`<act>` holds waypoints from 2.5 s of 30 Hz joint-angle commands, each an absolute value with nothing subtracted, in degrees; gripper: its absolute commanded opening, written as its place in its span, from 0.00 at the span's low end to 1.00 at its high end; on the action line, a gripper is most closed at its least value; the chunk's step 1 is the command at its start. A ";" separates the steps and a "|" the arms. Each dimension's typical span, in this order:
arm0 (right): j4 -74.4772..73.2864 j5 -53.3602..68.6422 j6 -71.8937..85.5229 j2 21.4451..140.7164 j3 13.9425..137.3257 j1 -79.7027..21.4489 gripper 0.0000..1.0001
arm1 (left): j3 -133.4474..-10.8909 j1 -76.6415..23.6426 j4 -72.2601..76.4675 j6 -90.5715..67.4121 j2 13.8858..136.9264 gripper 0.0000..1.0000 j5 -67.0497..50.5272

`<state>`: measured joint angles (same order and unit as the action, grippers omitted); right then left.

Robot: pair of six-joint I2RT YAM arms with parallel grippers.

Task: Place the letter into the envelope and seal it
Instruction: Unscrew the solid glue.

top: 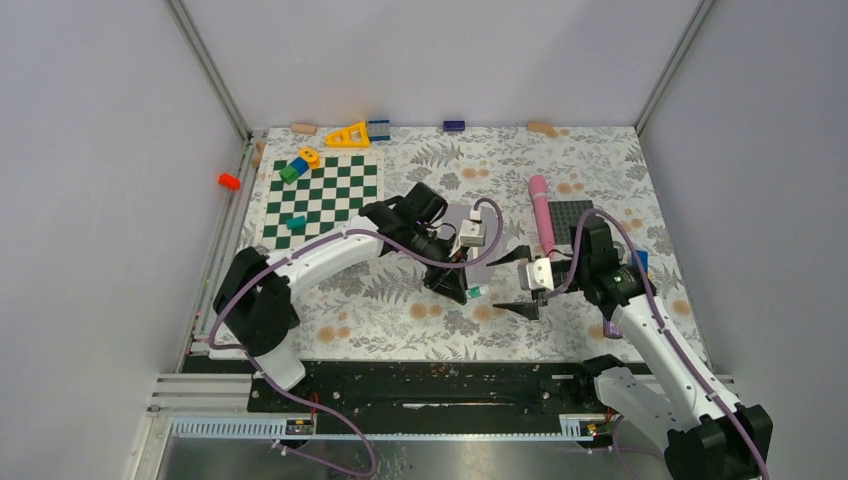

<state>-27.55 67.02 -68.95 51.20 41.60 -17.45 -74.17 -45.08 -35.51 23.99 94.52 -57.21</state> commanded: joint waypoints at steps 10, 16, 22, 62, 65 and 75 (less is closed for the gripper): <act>-32.77 69.96 -84.38 51.86 38.21 -19.86 0.63 | -77.35 -44.91 -38.41 26.00 97.21 0.00 -63.50; -32.69 68.21 -84.79 53.47 38.96 -21.62 0.60 | -78.09 -45.00 -39.65 26.53 98.19 0.00 -63.46; -32.68 67.76 -84.02 54.05 39.91 -22.37 0.55 | -78.28 -45.00 -39.64 26.54 98.52 0.00 -63.00; -2.63 67.83 -0.73 64.91 41.66 -23.03 0.09 | -71.29 -45.78 -25.80 22.19 81.80 0.00 -37.01; 9.03 68.98 11.75 65.17 40.90 -20.25 0.25 | -70.77 -45.83 -25.54 22.23 81.41 0.00 -36.59; 2.64 67.78 -16.30 52.42 37.13 -16.35 0.58 | -68.74 -41.67 -16.01 9.89 83.78 0.00 -42.55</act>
<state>3.25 67.11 -3.03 57.25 39.16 -16.38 -69.06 -45.04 -25.12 17.93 82.98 -38.02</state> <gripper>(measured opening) 0.538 0.239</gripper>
